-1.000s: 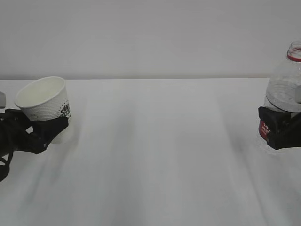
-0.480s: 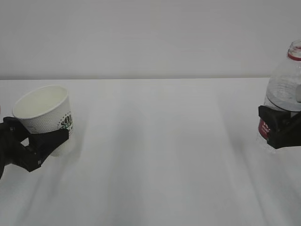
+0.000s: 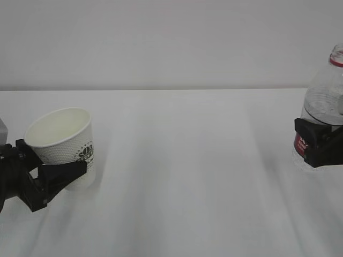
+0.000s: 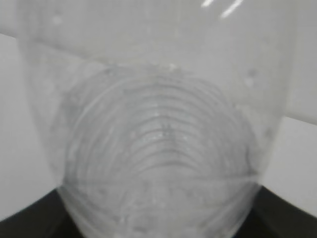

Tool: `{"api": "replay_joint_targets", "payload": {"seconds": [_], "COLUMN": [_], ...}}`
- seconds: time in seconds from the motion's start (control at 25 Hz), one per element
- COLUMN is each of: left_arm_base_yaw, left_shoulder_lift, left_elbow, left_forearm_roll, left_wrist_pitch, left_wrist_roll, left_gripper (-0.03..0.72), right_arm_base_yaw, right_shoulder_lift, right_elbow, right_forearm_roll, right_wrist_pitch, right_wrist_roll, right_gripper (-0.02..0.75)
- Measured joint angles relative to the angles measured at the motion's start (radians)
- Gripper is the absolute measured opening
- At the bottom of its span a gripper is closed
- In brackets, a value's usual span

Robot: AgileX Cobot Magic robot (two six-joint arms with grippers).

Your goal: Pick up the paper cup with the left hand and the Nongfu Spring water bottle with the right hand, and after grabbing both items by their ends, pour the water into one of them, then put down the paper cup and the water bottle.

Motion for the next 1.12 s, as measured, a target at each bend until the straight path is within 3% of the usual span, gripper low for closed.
{"api": "replay_joint_targets", "payload": {"seconds": [0.16, 0.6, 1.12], "left_arm_base_yaw": [-0.012, -0.201, -0.288], "left_shoulder_lift": [0.0, 0.0, 0.0], "left_elbow": [0.0, 0.0, -0.018], "left_forearm_roll": [0.015, 0.016, 0.016], "left_wrist_pitch": [0.0, 0.0, 0.0], "left_wrist_roll": [-0.012, -0.016, -0.016], "left_gripper": [0.528, 0.528, 0.528], "right_arm_base_yaw": [0.0, 0.0, 0.0], "right_shoulder_lift": [0.0, 0.0, 0.0], "right_elbow": [0.0, 0.0, 0.0], "right_forearm_roll": [0.0, 0.0, -0.004], "right_wrist_pitch": [0.0, -0.001, -0.001], "right_wrist_roll": [0.002, 0.005, 0.005], "right_gripper": [0.475, 0.475, 0.475]}}
